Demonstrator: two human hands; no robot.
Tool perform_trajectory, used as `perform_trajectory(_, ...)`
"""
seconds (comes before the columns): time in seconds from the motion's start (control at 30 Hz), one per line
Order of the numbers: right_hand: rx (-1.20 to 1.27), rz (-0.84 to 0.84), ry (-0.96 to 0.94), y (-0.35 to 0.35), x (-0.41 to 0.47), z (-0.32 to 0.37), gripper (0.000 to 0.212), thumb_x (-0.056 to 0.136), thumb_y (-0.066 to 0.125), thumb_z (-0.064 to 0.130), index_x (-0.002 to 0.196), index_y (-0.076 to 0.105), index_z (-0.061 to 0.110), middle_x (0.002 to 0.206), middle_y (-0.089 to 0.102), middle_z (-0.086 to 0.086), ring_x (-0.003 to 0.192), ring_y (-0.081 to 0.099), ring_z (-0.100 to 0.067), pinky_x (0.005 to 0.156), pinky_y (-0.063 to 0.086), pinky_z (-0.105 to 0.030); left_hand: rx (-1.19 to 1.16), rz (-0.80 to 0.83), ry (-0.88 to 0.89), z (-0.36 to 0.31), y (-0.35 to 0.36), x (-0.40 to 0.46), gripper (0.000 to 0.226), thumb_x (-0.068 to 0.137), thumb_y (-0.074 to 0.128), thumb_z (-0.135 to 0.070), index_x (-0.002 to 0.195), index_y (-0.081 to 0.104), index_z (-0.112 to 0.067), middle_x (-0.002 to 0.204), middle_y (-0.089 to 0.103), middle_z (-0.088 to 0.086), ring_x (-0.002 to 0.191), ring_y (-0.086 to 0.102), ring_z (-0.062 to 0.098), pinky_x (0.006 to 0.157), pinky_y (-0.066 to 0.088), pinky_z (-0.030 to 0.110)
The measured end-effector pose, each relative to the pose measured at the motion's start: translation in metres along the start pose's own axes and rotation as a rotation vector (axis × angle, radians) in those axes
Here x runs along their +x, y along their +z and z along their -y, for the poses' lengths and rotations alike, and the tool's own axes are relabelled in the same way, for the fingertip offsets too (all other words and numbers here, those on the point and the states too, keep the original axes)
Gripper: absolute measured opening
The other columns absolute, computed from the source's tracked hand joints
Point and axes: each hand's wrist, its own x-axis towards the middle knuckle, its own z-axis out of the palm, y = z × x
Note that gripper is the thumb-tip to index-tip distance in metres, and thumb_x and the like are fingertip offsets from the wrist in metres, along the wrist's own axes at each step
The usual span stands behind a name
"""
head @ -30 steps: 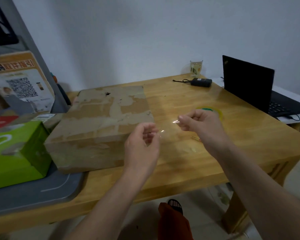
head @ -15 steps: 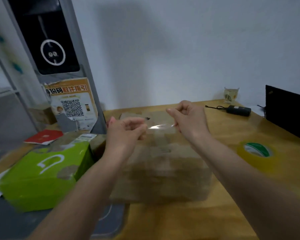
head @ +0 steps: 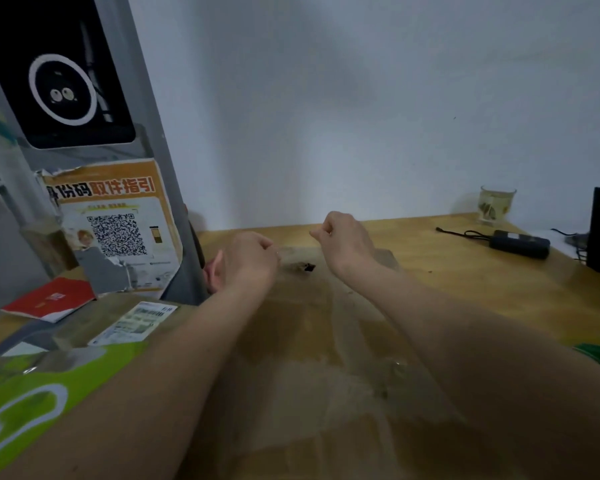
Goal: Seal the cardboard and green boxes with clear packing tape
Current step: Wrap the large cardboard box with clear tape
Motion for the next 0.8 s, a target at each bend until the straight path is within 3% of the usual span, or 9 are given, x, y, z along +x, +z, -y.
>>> perform_trajectory(0.1, -0.164, 0.042, -0.044, 0.020, 0.011, -0.010, 0.022, 0.102, 0.044, 0.028, 0.085, 0.046, 0.014, 0.094, 0.059, -0.007, 0.082, 0.049, -0.025, 0.068, 0.035, -0.033, 0.187, -0.024, 0.065, 0.007, 0.014, 0.011, 0.030, 0.094, 0.060, -0.017, 0.066, 0.066, -0.025, 0.083, 0.070, -0.002, 0.081, 0.064, 0.022, 0.082, 0.055, 0.038)
perform_trajectory(0.23, -0.318, 0.061, -0.096, 0.035, 0.018, -0.025, 0.017, 0.103, 0.042, 0.025, 0.092, 0.046, 0.013, 0.100, 0.062, -0.010, 0.084, 0.052, -0.028, 0.067, 0.038, -0.035, 0.311, 0.001, 0.147, 0.011, 0.025, 0.020, 0.024, 0.096, 0.056, -0.015, 0.082, 0.075, -0.019, 0.090, 0.069, 0.002, 0.079, 0.062, 0.021, 0.063, 0.049, 0.030)
perform_trajectory(0.33, -0.424, 0.077, -0.151, 0.040, 0.018, -0.032, 0.010, 0.102, 0.040, 0.018, 0.093, 0.042, 0.014, 0.104, 0.062, -0.013, 0.090, 0.056, -0.033, 0.067, 0.035, -0.035, 0.398, 0.024, 0.220, 0.016, 0.034, 0.023, 0.021, 0.098, 0.054, -0.018, 0.087, 0.072, -0.021, 0.091, 0.068, 0.002, 0.082, 0.063, 0.021, 0.072, 0.057, 0.036)
perform_trajectory(0.43, -0.496, 0.086, -0.200, 0.042, 0.020, -0.036, 0.009, 0.101, 0.038, 0.008, 0.100, 0.046, 0.012, 0.108, 0.062, -0.016, 0.099, 0.058, -0.036, 0.067, 0.033, -0.036, 0.480, 0.020, 0.295, 0.018, 0.041, 0.025, 0.019, 0.099, 0.051, -0.017, 0.096, 0.070, -0.020, 0.096, 0.068, 0.005, 0.089, 0.063, 0.025, 0.081, 0.055, 0.040)
perform_trajectory(0.67, -0.555, 0.151, -0.270, 0.046, 0.024, -0.043, 0.018, 0.096, 0.038, 0.002, 0.109, 0.050, 0.006, 0.111, 0.063, -0.018, 0.102, 0.059, -0.037, 0.067, 0.032, -0.035, 0.521, 0.063, 0.355, 0.023, 0.046, 0.020, 0.021, 0.098, 0.045, -0.011, 0.109, 0.062, -0.015, 0.103, 0.064, 0.006, 0.094, 0.057, 0.023, 0.077, 0.043, 0.032)
perform_trajectory(0.8, -0.491, 0.155, -0.253, 0.044, 0.026, -0.045, 0.010, 0.098, 0.038, 0.006, 0.099, 0.047, 0.009, 0.109, 0.062, -0.018, 0.100, 0.058, -0.037, 0.067, 0.032, -0.035, 0.465, 0.026, 0.285, 0.018, 0.040, 0.020, 0.021, 0.101, 0.046, -0.023, 0.105, 0.066, -0.018, 0.100, 0.065, 0.002, 0.093, 0.058, 0.021, 0.075, 0.042, 0.032)
